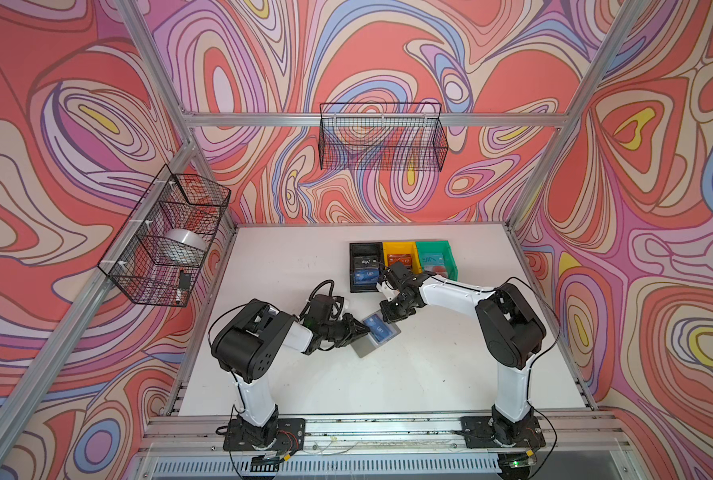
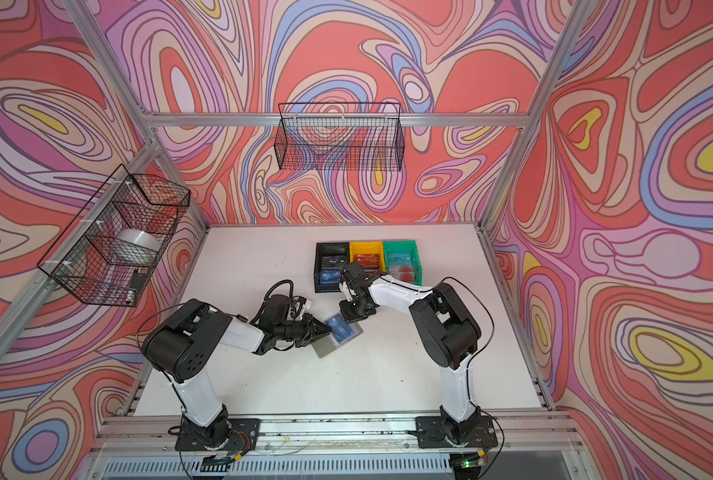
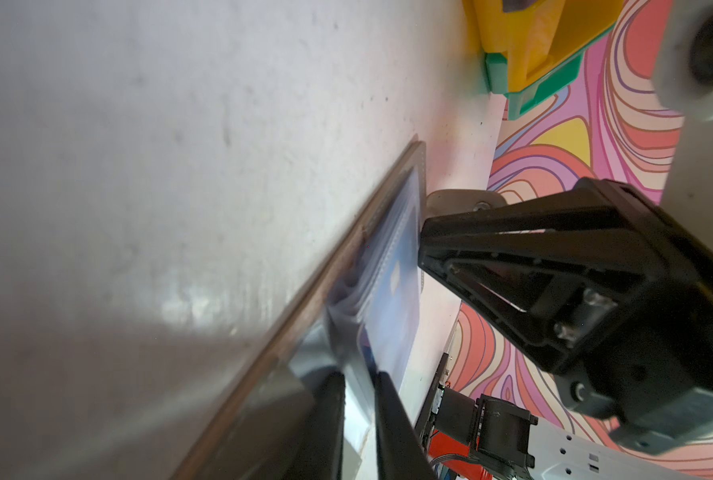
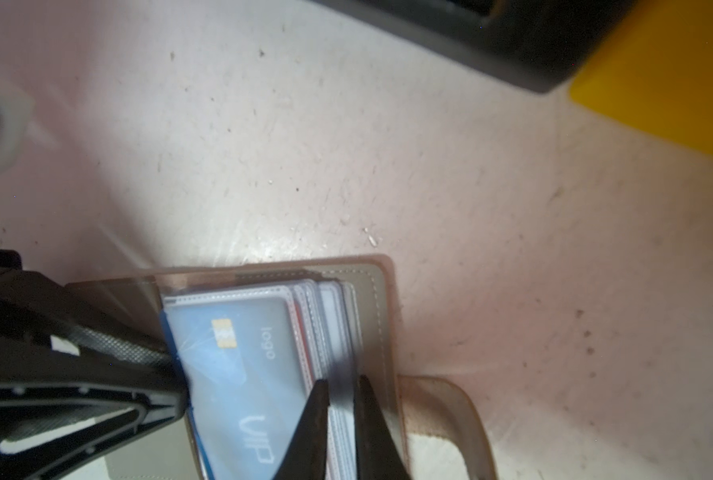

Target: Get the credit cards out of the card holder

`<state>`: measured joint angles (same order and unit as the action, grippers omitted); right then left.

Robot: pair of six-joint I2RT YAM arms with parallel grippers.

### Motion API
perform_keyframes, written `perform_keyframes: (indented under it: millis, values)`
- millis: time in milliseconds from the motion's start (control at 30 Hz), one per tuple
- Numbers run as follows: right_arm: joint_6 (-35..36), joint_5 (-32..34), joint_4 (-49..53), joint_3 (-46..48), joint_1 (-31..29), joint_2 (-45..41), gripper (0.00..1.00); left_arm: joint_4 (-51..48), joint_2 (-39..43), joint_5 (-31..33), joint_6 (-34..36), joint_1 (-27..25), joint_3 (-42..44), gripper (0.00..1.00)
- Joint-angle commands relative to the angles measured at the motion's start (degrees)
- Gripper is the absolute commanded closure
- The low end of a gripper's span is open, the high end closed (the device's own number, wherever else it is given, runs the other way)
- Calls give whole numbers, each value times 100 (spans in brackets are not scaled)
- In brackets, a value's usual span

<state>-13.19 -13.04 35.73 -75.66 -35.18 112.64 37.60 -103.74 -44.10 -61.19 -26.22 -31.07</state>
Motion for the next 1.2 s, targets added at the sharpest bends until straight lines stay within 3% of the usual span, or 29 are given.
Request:
perform_keyframes:
  millis: [0, 667, 933, 1167]
  values:
    - [-69, -169, 31, 139, -78, -97, 85, -218, -73, 135, 79, -6, 42, 82]
    - [-131, -182, 3, 172, -91, -37, 85, -880, 438, 112, 282, -137, 99, 85]
    - [-175, -182, -14, 179, -94, -14, 85, -92, 81, 114, -129, -311, 298, 85]
    - [-175, -190, -13, 210, -90, -33, 85, -42, -56, 161, -154, -314, 246, 84]
